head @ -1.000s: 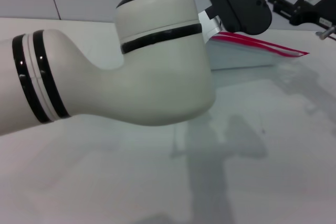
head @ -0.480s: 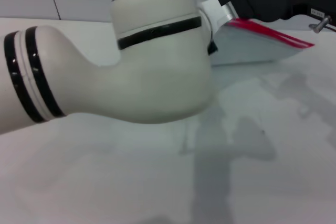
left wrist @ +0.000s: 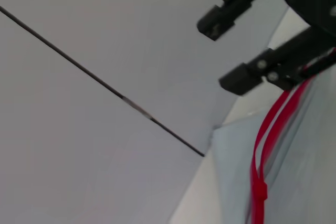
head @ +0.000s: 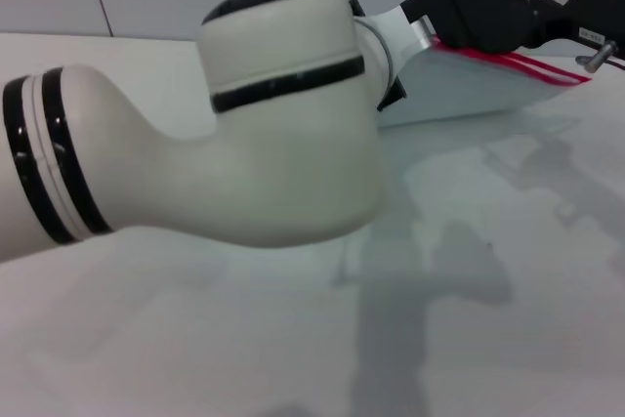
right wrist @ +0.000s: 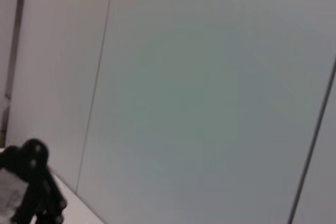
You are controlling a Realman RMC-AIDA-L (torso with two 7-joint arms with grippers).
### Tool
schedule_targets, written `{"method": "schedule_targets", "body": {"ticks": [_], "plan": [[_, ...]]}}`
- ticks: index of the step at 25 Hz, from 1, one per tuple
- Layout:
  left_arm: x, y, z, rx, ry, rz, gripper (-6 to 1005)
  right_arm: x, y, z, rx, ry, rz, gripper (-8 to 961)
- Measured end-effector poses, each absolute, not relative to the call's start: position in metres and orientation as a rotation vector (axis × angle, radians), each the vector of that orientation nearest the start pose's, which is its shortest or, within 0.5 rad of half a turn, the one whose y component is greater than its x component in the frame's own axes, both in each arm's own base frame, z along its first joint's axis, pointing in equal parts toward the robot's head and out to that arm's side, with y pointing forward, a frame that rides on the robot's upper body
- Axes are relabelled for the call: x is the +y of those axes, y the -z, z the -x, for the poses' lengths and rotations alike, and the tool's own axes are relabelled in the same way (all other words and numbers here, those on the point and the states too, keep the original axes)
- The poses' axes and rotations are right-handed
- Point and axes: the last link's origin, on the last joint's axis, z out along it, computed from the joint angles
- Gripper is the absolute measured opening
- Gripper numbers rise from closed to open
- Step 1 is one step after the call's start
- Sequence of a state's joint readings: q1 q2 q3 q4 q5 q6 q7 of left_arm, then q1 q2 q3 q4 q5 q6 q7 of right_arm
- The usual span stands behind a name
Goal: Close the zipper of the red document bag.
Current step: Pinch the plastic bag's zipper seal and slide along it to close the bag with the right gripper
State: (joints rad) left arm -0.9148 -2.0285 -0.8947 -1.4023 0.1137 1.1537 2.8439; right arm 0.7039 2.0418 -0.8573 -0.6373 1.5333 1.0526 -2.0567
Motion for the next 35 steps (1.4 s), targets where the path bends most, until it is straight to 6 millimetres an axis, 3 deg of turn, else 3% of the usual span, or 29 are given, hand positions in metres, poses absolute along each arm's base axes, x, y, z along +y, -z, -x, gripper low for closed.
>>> {"method": "schedule_targets", "body": {"ticks": [11,23,35], "plan": [[0.376,0.07,0.042,-0.003,-0.368,2.042,53,0.432,-0.044,-0.181,0.112,-0.603,2.342,563],[0.373,0.066,0.04,0.059,-0.312,2.014,53,0.422,-0.028,-0.156,0.011,-0.565,2.447,555],[0.368,0.067,0.048,0.099,-0.261,2.022,53,0.418,-0.031,-0.157,-0.019,-0.486,2.467,546]]}}
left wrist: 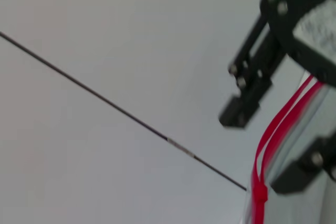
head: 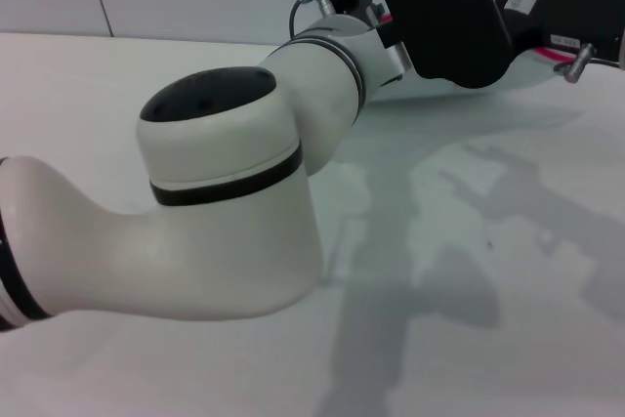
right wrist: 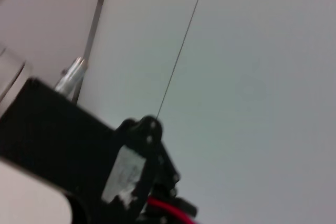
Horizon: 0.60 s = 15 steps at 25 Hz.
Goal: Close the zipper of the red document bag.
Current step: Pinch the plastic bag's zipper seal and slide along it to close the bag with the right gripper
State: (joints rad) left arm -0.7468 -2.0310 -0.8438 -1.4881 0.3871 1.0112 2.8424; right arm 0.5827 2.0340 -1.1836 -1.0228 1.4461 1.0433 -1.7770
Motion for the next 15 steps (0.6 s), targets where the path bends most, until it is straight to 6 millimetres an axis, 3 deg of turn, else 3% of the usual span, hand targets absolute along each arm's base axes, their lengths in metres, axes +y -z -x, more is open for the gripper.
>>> {"method": "schedule_targets", "body": {"ticks": [15], "plan": [[0.3623,0.0611,0.056,0.136,-0.194,2.002,54,0.4165,-0.0349,-0.1465,-0.101,-0.338,2.493,535]]}}
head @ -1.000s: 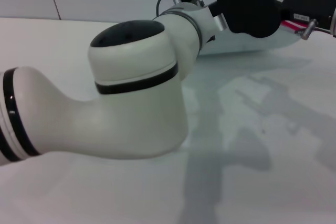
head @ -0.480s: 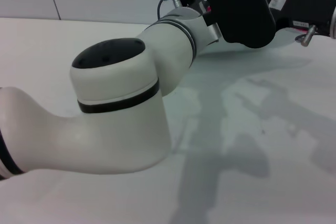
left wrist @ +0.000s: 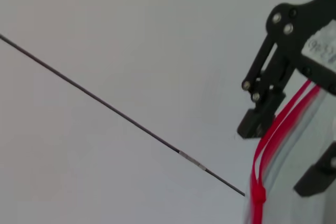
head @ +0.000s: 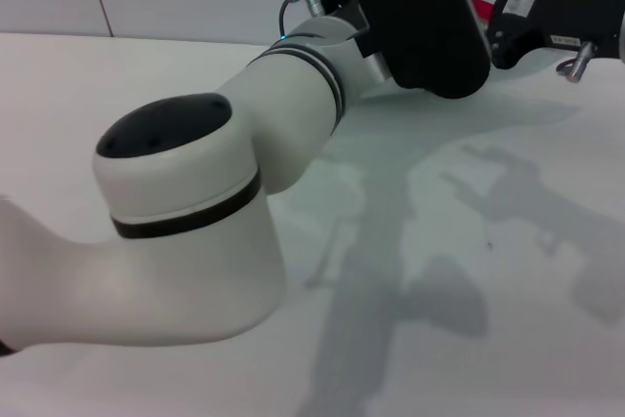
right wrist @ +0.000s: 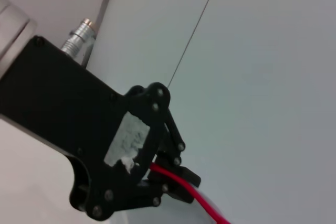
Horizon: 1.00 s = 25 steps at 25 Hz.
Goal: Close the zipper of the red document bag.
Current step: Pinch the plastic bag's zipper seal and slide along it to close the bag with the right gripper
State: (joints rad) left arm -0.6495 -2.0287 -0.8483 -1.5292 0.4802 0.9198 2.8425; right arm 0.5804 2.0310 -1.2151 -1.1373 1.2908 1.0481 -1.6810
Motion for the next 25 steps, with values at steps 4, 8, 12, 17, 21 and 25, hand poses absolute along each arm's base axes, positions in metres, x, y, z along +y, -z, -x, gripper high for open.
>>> {"method": "schedule_targets", "body": {"ticks": [4,8,12,17,21,25], "plan": [[0.362,0.061,0.058,0.133,-0.194,2.002,54,0.416,-0.034,-0.144,-0.108,-0.336,2.498,533],[0.361,0.062,0.057,0.138,-0.191,2.006,53,0.416,-0.028,-0.139,-0.13,-0.325,2.515,530],[0.36,0.064,0.055,0.152,-0.177,2.015,53,0.414,-0.023,-0.129,-0.174,-0.315,2.531,527],[0.359,0.066,0.054,0.158,-0.17,2.02,54,0.415,-0.019,-0.122,-0.229,-0.237,2.515,523],[0.359,0.066,0.054,0.156,-0.174,2.019,54,0.415,-0.017,-0.119,-0.242,-0.21,2.508,520],[0.359,0.066,0.055,0.154,-0.176,2.02,54,0.417,-0.019,-0.123,-0.234,-0.2,2.482,518]]}}
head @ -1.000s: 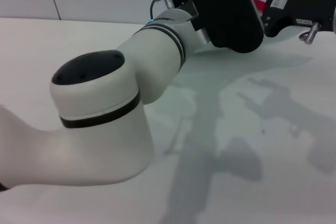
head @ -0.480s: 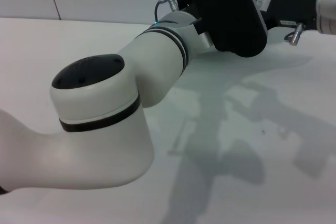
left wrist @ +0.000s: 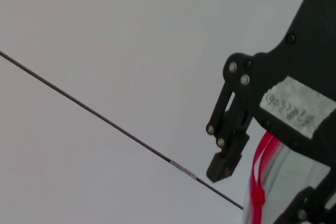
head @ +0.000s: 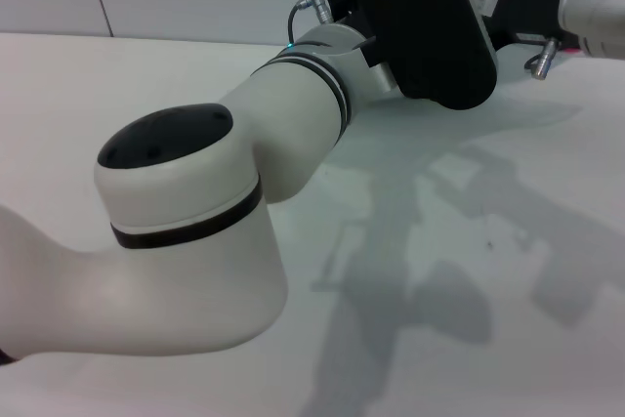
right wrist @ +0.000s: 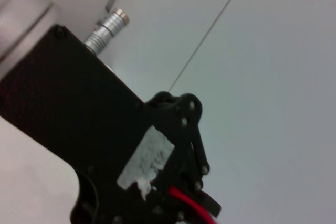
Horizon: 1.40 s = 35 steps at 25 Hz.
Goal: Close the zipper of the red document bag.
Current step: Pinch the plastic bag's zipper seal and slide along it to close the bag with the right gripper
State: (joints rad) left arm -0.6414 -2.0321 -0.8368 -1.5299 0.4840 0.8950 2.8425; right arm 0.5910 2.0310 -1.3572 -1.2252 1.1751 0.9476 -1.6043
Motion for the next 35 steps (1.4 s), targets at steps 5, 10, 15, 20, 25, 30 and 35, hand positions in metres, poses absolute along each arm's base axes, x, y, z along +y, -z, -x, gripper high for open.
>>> {"method": "schedule_targets", "body": {"ticks": [5,10,15,20,25,30,35], "plan": [[0.358,0.066,0.055,0.152,-0.175,2.02,54,0.418,-0.019,-0.126,-0.237,-0.187,2.474,514],[0.358,0.066,0.054,0.151,-0.174,2.02,54,0.417,-0.018,-0.13,-0.247,-0.171,2.479,510],[0.357,0.065,0.054,0.149,-0.172,2.021,53,0.413,-0.007,-0.13,-0.281,-0.147,2.477,500],[0.357,0.065,0.056,0.142,-0.175,2.023,53,0.412,0.0,-0.128,-0.326,-0.109,2.45,491],[0.357,0.065,0.057,0.136,-0.175,2.023,53,0.413,-0.004,-0.123,-0.375,-0.087,2.388,488],[0.357,0.065,0.057,0.133,-0.174,2.024,53,0.409,-0.011,-0.118,-0.4,-0.099,2.353,486],[0.357,0.065,0.057,0.132,-0.173,2.024,53,0.408,-0.009,-0.116,-0.416,-0.098,2.357,485]]}}
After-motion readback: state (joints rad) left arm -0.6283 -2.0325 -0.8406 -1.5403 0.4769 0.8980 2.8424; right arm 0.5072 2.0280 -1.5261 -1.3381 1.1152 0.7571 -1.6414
